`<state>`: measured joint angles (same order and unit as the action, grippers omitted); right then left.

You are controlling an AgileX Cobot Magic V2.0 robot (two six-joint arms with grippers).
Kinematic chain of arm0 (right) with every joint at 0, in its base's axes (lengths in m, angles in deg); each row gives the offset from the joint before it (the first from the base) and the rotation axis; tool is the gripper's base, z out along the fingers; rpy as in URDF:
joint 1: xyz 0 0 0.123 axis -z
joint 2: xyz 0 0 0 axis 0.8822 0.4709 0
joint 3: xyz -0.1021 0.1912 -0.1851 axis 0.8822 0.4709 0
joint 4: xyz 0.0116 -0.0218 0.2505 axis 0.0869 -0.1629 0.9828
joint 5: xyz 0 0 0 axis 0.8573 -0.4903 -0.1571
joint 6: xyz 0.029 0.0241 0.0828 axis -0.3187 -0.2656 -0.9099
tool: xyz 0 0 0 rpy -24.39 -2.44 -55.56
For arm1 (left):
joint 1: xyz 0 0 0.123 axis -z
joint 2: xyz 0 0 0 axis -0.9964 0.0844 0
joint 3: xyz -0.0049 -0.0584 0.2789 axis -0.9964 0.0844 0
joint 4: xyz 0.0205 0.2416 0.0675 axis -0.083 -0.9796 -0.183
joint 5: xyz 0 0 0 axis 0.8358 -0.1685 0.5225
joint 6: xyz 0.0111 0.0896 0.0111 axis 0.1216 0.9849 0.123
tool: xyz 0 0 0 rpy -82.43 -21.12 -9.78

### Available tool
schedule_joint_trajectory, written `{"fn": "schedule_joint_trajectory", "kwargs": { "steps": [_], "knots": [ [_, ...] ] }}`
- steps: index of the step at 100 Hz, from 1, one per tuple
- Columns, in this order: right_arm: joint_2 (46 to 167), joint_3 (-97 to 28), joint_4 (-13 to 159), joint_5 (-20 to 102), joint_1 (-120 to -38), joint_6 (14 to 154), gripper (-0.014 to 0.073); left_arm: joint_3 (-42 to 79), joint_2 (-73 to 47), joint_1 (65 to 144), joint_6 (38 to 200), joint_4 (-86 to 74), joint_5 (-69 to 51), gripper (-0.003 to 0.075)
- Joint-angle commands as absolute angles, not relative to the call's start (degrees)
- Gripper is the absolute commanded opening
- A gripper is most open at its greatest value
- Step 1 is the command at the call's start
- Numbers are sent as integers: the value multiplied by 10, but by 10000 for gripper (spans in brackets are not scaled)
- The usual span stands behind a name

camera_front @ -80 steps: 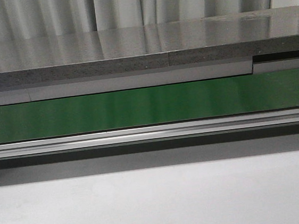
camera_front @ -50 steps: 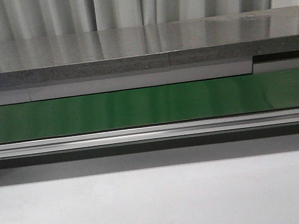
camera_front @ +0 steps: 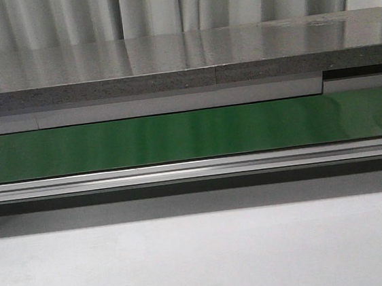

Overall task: Move button from left to right
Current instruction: 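Move the left gripper over the blue tray toward the yellow button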

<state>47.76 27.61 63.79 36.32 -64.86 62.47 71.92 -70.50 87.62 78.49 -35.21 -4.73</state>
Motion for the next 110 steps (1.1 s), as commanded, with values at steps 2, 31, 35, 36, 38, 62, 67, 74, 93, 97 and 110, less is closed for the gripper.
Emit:
{"fn": "schedule_joint_trajectory", "kwargs": {
  "steps": [2,31,35,36,38,62,67,74,93,97,110],
  "knots": [
    [469,266,632,317,-645,627,-68,646,-687,876,777,-331,-58,-19],
    [469,266,632,317,-645,627,-68,452,-525,876,777,-333,-317,-19],
    [469,266,632,317,-645,627,-68,428,-499,876,777,-333,-347,-19],
    [469,266,632,317,-645,627,-68,424,-495,876,777,-333,-359,-19],
    [469,266,632,317,-645,627,-68,412,-482,876,777,-333,-375,-19],
    [469,266,632,317,-645,627,-68,333,-371,876,777,-329,-463,-19],
    [469,266,632,317,-645,627,-68,332,-358,876,777,-328,-463,-19],
    [469,266,632,317,-645,627,-68,332,-342,876,777,-328,-463,-19],
    [469,266,632,317,-645,627,-68,332,-316,876,777,-328,-462,-19],
    [469,266,632,317,-645,627,-68,332,-313,876,777,-328,-462,-19],
    [469,266,632,317,-645,627,-68,332,-312,876,777,-328,-463,-4]
  ]
}}
